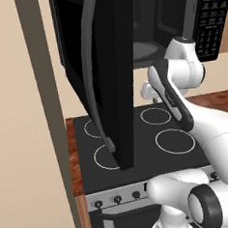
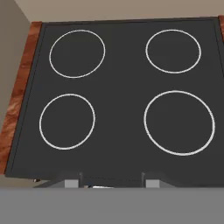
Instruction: Pick the cup of tea, navigate to the dining table, and place it on the saucer.
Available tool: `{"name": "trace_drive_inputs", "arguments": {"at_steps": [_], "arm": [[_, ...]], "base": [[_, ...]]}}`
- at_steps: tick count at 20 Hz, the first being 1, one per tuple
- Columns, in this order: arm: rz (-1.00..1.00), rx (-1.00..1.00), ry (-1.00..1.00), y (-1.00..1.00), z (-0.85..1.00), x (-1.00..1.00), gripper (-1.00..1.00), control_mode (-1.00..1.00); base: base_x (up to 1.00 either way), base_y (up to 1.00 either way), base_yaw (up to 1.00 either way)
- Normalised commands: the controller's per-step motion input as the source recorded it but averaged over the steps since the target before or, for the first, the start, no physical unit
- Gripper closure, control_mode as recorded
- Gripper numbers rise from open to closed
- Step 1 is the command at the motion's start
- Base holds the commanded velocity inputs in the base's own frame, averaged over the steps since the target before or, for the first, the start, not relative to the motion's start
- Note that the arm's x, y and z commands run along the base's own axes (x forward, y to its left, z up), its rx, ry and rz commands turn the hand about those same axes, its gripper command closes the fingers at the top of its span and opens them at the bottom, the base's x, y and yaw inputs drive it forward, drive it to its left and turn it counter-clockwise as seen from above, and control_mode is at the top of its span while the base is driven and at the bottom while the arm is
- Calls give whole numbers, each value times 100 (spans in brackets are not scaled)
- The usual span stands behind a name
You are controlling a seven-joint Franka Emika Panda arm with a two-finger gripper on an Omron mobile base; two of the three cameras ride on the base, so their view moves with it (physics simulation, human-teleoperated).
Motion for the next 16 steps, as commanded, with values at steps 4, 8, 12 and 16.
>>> {"name": "trace_drive_inputs", "arguments": {"at_steps": [4, 8, 12, 16], "arm": [[2, 0, -6, 0, 0, -6, -100, -100], [12, 0, -25, 18, 0, -58, -100, -100], [12, 1, -25, 40, 25, -20, -100, -100], [2, 0, -28, 48, 77, 0, -100, -100]], "base": [[0, 0, 0], [0, 0, 0], [0, 0, 0], [0, 0, 0]]}}
